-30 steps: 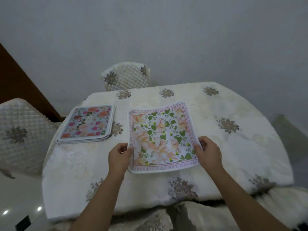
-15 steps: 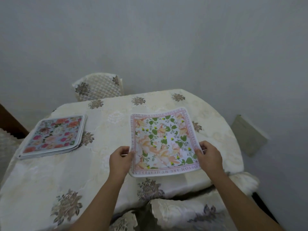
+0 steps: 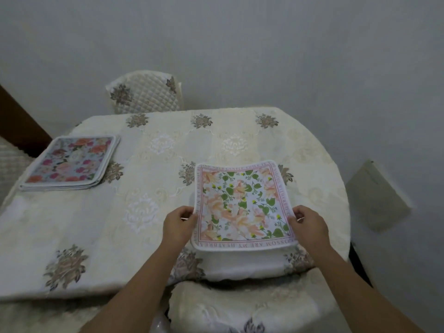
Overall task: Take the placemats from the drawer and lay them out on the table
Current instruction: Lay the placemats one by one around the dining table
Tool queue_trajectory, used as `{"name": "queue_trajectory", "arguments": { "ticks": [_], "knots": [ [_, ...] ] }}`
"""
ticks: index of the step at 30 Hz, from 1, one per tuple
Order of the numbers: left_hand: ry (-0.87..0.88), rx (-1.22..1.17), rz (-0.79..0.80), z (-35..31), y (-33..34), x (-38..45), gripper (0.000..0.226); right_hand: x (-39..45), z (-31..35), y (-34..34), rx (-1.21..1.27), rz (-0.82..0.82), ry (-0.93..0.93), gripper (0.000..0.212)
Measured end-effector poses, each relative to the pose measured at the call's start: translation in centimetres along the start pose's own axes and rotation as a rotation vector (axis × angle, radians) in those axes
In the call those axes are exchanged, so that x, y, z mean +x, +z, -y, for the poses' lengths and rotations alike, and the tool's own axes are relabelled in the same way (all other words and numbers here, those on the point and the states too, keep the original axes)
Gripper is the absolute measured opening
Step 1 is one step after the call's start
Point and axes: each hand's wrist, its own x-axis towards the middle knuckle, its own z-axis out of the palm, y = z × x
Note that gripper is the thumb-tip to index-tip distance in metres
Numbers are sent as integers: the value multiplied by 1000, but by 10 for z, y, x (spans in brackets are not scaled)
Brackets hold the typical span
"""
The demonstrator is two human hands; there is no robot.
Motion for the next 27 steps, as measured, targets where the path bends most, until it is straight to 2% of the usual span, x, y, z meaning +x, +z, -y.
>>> {"name": "queue_trajectory", "arguments": {
  "ticks": [10, 16, 22, 27],
  "knots": [
    [-145, 215, 30, 30, 87, -14, 11, 29, -94, 17, -79, 230, 44, 17],
    [-303, 191, -23, 40, 95, -16, 13, 38, -103, 24, -91, 280, 48, 19],
    [-299, 190, -96, 38, 91, -7, 13, 46, -96, 31, -35, 296, 34, 17],
    [-319, 256, -42, 44, 88, -5, 11, 53, -95, 32, -54, 370, 35, 17]
  ]
}}
